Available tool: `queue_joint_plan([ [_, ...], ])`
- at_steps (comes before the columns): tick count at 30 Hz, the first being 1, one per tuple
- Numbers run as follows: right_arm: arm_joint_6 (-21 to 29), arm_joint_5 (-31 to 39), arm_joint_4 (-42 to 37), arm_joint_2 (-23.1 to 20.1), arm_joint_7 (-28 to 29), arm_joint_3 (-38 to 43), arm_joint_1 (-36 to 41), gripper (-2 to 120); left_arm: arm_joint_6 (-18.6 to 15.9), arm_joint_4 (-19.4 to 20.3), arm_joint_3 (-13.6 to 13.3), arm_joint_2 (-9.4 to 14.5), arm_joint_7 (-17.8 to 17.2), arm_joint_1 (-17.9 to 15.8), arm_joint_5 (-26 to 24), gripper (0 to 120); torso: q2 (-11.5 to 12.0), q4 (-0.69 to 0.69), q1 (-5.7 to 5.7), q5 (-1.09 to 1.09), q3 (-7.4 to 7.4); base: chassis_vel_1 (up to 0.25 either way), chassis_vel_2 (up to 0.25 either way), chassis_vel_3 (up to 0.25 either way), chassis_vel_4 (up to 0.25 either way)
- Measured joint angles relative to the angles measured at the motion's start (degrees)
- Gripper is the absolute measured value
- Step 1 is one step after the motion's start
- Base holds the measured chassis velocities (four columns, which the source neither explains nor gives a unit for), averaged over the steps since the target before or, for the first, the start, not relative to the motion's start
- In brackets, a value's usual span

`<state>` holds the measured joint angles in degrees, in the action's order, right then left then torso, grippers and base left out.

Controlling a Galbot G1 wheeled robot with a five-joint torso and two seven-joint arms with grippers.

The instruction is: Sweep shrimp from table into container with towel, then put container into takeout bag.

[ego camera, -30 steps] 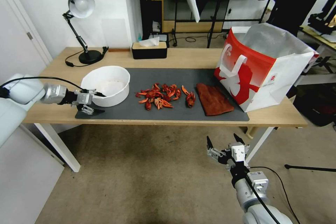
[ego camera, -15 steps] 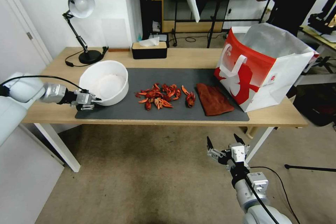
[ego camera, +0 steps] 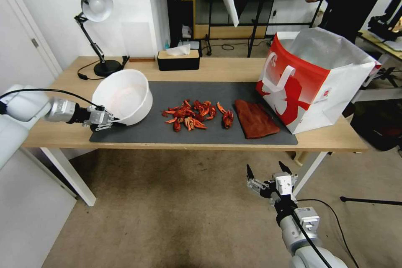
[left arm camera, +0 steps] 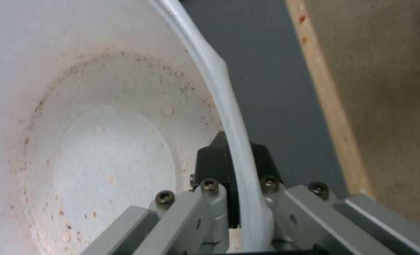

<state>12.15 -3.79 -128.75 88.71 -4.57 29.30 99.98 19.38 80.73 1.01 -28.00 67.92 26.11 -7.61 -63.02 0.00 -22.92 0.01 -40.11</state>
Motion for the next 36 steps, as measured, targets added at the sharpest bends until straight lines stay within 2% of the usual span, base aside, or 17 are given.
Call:
queue_joint_plan([
  [3, 0.15, -0.09, -0.08, 0.00, 0.00, 0.01, 0.01, 100, 1.53, 5.06, 3.36, 2.16, 0.73, 3.45, -0.56, 0, 0.00, 0.01, 0.01, 0.00, 0.01, 0.000, 0.000, 0.000, 0.000],
  [4, 0.15, -0.09, -0.08, 0.00, 0.00, 0.01, 0.01, 100, 1.53, 5.06, 3.36, 2.16, 0.73, 3.45, -0.56, 0, 0.00, 0.01, 0.01, 0.00, 0.01, 0.000, 0.000, 0.000, 0.000],
  [7, 0.14, -0.39, -0.08, 0.07, -0.01, 0.03, 0.13, 100, 4.50, 11.35, 5.93, 4.14, 1.27, 6.91, 0.86, 0, -0.01, 0.02, 0.00, -0.01, 0.01, 0.000, 0.000, 0.000, 0.000],
  [8, 0.14, -0.39, -0.08, 0.07, -0.01, 0.03, 0.13, 100, 4.50, 11.35, 5.93, 4.14, 1.27, 6.91, 0.86, 0, -0.01, 0.02, 0.00, -0.01, 0.01, 0.000, 0.000, 0.000, 0.000],
  [11, 0.12, -0.60, -0.24, 0.26, -0.03, -0.04, 0.26, 100, 7.74, 18.27, 7.34, 5.23, 1.71, 9.25, 4.71, 0, -0.01, 0.00, 0.00, 0.00, 0.01, 0.000, 0.000, 0.000, 0.000],
  [12, 0.12, -0.60, -0.24, 0.26, -0.03, -0.04, 0.26, 100, 7.74, 18.27, 7.34, 5.23, 1.71, 9.25, 4.71, 0, -0.01, 0.00, 0.00, 0.00, 0.01, 0.000, 0.000, 0.000, 0.000],
  [15, 0.12, -0.86, -0.48, 0.41, -0.04, -0.09, 0.44, 100, 10.48, 27.33, 7.86, 6.08, 2.37, 13.55, 7.43, 0, -0.01, 0.00, 0.00, -0.01, 0.01, 0.000, 0.000, 0.000, 0.000],
  [17, 0.12, -0.91, -0.53, 0.43, -0.04, -0.09, 0.49, 100, 10.74, 28.89, 7.93, 6.18, 2.41, 14.69, 8.03, 0, -0.01, -0.01, 0.00, 0.01, 0.01, 0.000, 0.000, 0.000, 0.000],
  [19, 0.12, -0.97, -0.73, 0.45, -0.04, -0.08, 0.59, 100, 11.59, 32.87, 8.42, 6.26, 2.56, 18.40, 10.65, 0, -0.01, 0.00, 0.00, 0.00, 0.01, 0.000, 0.000, 0.000, 0.000],
  [20, 0.12, -0.97, -0.73, 0.45, -0.04, -0.08, 0.59, 100, 11.59, 32.87, 8.42, 6.26, 2.56, 18.40, 10.65, 0, -0.01, 0.00, 0.00, 0.00, 0.01, 0.000, 0.000, 0.000, 0.000],
  [23, 0.13, -1.09, -0.84, 0.47, -0.04, -0.01, 0.74, 100, 12.74, 36.85, 9.15, 6.30, 3.51, 23.72, 13.98, 0, -0.01, 0.01, 0.00, -0.01, 0.01, 0.000, 0.000, 0.000, 0.000],
  [25, 0.13, -1.11, -0.89, 0.47, -0.03, 0.00, 0.77, 100, 12.97, 37.36, 9.31, 6.30, 3.74, 24.52, 14.55, 0, -0.01, 0.01, 0.00, 0.00, 0.01, 0.000, 0.000, 0.000, 0.000],
  [27, 0.16, -1.22, -0.93, 0.51, 0.02, 0.00, 0.79, 100, 14.39, 38.79, 10.16, 5.91, 5.04, 28.28, 17.05, 0, -0.01, 0.00, 0.00, 0.00, 0.01, 0.000, 0.000, 0.000, 0.000],
  [28, 0.16, -1.22, -0.93, 0.51, 0.02, 0.00, 0.79, 100, 14.39, 38.79, 10.16, 5.91, 5.04, 28.28, 17.05, 0, -0.01, 0.00, 0.00, 0.00, 0.01, 0.000, 0.000, 0.000, 0.000],
  [30, 0.30, -1.36, -0.93, 0.54, 0.20, -0.03, 0.66, 100, 14.95, 39.01, 10.53, 5.60, 5.91, 31.86, 18.41, 0, -0.01, 0.01, 0.00, 0.00, 0.00, 0.000, 0.000, 0.000, 0.000],
  [33, 0.44, -1.52, -0.90, 0.57, 0.28, -0.04, 0.48, 100, 15.52, 38.71, 10.47, 4.82, 6.85, 34.27, 19.85, 0, -0.01, 0.02, 0.00, 0.00, 0.00, 0.000, 0.000, 0.000, 0.000],
  [36, 0.53, -1.63, -0.91, 0.56, 0.30, -0.03, 0.40, 100, 15.74, 38.02, 10.03, 4.02, 7.27, 35.27, 20.93, 0, -0.01, 0.01, 0.00, -0.01, 0.00, 0.000, 0.000, 0.000, 0.000],
])
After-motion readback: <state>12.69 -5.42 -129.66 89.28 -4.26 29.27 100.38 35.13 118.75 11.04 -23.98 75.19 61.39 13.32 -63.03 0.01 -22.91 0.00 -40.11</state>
